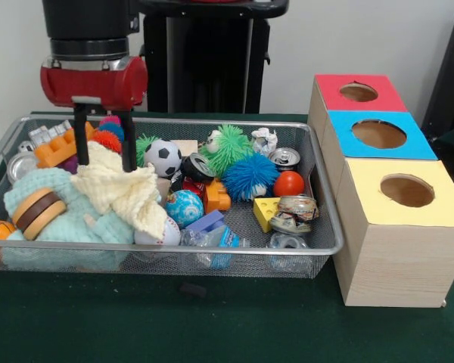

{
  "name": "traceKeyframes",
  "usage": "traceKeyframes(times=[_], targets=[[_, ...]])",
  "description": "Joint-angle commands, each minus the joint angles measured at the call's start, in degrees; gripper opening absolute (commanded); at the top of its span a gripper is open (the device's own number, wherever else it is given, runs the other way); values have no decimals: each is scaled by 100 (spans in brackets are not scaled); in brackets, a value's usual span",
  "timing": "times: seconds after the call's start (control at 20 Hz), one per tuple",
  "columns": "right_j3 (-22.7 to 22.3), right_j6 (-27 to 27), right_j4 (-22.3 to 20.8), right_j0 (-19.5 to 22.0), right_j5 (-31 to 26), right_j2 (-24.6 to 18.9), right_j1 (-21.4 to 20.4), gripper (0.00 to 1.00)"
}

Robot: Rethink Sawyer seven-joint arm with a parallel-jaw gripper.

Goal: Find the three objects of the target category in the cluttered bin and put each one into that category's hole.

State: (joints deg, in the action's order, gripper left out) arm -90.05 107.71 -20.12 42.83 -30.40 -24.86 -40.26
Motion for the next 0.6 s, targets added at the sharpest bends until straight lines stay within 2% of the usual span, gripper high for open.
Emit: traceKeyframes(times=[0.05, 0.25, 0.6], targets=[[685, -1671, -609, 159, -610, -496, 676, 100], [739, -1630, -849, 211, -361, -524, 975, 100], [526, -1618, -1294, 333, -82, -622, 1255, 100]])
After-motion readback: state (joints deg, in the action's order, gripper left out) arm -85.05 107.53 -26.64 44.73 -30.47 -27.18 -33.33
